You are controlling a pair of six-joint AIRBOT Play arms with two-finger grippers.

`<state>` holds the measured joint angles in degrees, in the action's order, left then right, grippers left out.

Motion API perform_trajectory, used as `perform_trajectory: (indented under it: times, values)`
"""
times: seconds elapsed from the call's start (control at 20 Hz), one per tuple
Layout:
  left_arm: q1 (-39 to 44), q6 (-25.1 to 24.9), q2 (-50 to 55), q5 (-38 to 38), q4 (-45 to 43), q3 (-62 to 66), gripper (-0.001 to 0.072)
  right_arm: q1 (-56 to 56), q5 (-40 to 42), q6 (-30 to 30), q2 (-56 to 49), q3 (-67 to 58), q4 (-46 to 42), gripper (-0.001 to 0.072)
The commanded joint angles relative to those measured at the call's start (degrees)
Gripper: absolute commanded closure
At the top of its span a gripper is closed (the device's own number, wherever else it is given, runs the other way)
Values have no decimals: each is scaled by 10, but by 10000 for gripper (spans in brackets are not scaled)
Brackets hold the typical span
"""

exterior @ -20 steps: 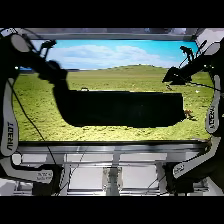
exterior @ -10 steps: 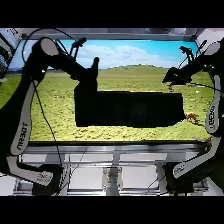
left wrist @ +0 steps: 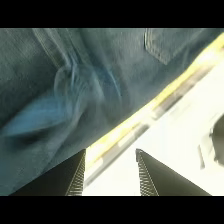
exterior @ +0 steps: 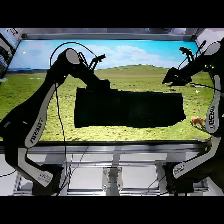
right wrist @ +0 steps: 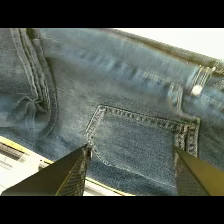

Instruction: Fold the clothes and pants, and hang the long-sleeved shirts on hangers.

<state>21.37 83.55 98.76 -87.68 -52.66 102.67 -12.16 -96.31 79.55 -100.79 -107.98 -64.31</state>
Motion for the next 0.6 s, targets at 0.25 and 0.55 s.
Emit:
perform_trajectory:
  times: [0.25,0.55]
  values:
    - [-103,-14,-27,-67,-63,0,322,0,-6,5,24,0,-7,166]
    - [-202,30,-33,-78,-167,-47,116,1,-6,5,45,0,-8,166]
